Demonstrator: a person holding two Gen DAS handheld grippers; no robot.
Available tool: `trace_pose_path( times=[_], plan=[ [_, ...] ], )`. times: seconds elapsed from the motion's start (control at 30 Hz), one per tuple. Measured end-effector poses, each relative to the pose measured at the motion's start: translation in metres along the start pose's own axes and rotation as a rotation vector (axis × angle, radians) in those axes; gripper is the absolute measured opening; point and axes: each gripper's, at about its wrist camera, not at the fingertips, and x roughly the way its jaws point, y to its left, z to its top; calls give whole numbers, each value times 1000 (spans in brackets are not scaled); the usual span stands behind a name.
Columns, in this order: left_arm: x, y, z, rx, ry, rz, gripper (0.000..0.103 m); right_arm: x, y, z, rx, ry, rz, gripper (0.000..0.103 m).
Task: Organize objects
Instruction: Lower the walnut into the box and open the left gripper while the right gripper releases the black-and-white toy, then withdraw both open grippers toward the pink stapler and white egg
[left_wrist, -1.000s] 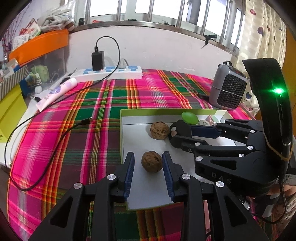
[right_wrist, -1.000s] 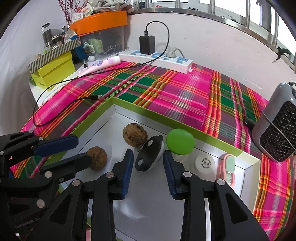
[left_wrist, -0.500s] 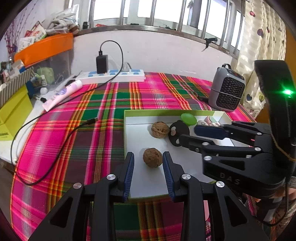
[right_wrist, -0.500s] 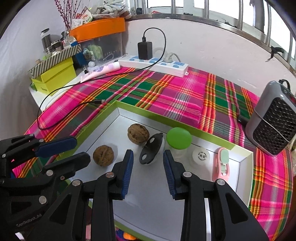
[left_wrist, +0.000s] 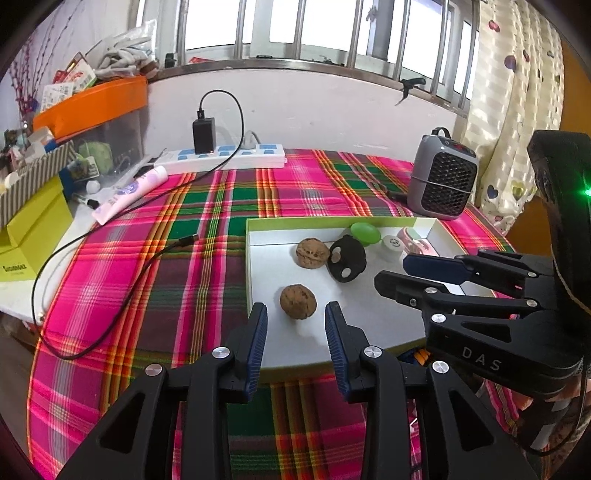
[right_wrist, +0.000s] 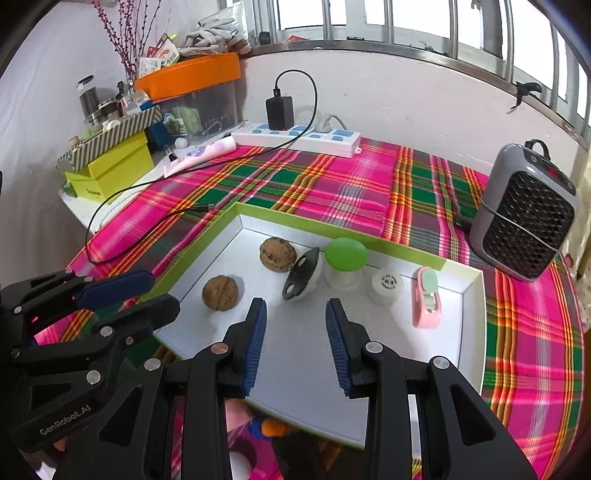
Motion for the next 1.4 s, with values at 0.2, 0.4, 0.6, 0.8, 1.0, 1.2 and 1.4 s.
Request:
trace_pose_path(
  times=[0.2, 0.4, 0.6, 0.8, 1.0, 1.2, 1.4],
  plan=[
    [-6, -2, -5, 4, 1, 0, 31, -8, 4, -8, 16, -10, 2, 35],
    [-13, -4, -11, 3, -7, -5, 31, -18, 4, -16, 32, -24, 2, 35],
    [-21, -6, -19, 11, -12, -5, 31, -33, 5, -24, 45, -49, -13, 35],
    [-28, -8, -26, 19, -14, -10, 33, -47, 5, -36, 58, -68, -32, 35],
    [-34, -10, -33, 28, -14, -14, 33, -59, 1, -47, 80, -81, -50, 35],
    [-35, -13, -40, 31, -5, -22, 34, -67, -1, -58, 98, -86, -63, 35],
    [-37, -12, -48, 27, 2, -58, 36, -72, -2, -70, 99, -84, -74, 35]
  ],
)
